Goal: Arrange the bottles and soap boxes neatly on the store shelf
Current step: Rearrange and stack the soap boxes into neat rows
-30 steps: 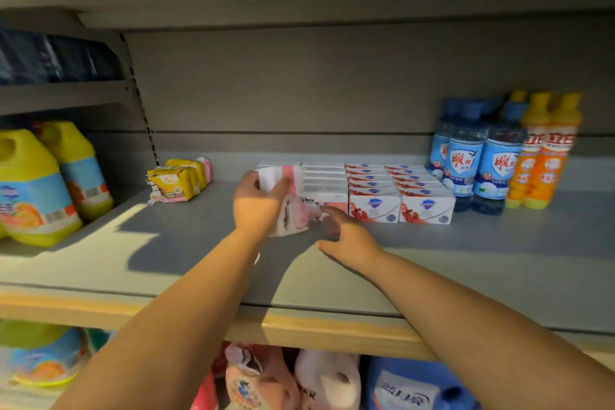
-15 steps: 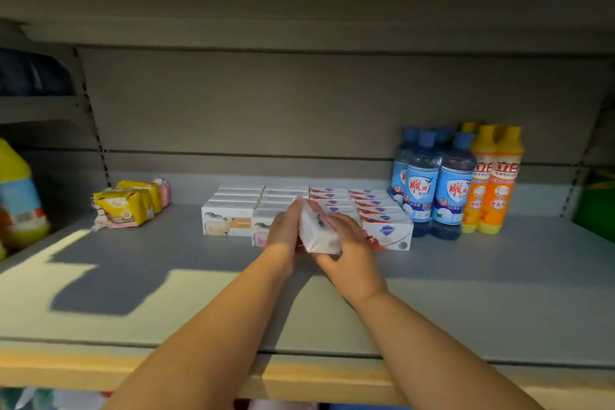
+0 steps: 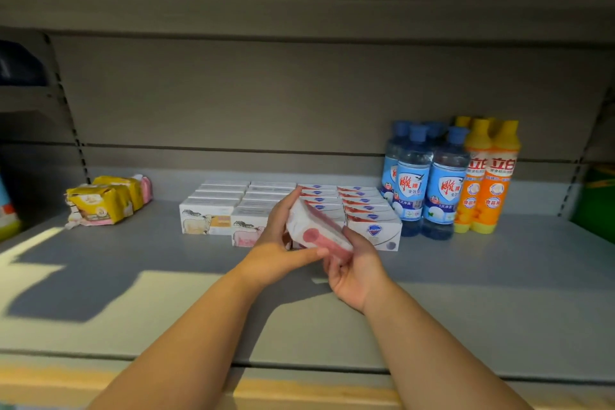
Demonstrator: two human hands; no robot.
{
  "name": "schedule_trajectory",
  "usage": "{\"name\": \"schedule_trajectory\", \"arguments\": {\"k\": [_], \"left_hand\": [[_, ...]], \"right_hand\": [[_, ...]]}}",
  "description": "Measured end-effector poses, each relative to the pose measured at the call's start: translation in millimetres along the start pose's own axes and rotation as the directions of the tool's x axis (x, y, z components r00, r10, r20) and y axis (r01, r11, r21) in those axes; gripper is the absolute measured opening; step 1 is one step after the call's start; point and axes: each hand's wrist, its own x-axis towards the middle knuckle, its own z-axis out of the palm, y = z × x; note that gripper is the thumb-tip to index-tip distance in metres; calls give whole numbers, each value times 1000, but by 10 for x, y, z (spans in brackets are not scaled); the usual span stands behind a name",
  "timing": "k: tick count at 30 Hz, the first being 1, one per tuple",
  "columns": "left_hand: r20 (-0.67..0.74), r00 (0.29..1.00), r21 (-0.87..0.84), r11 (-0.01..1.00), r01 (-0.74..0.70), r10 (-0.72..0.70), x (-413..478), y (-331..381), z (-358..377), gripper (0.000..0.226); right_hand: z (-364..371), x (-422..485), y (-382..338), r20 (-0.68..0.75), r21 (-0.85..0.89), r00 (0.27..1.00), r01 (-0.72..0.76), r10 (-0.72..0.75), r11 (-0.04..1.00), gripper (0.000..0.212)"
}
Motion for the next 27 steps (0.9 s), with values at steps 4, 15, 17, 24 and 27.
{"name": "schedule_trajectory", "arguments": {"k": [4,15,17,24,27], "left_hand": [[-115,993,-13,1000,-26,24,35,-5,23,85],[-152,945,-390,896,212,-290,86,-53,10,61],[-159,937,-396,890,227,-310,83,-35,8,56],[-195,967,-9,987,163,-162,28,27,0,36],[-133,990,125,991,51,-34,-5,10,-24,75]], "right_hand": [[1,23,-18,-16,-171,1000,-17,14,985,43],[84,-26,86,219,-478,874,483,-433,733,41],[74,-38,88,237,-512,847,525,-477,679,33],[51,13,31,78,-352,945,324,-317,878,27],[31,-23,6,75,-264,984,177,-163,948,28]]}}
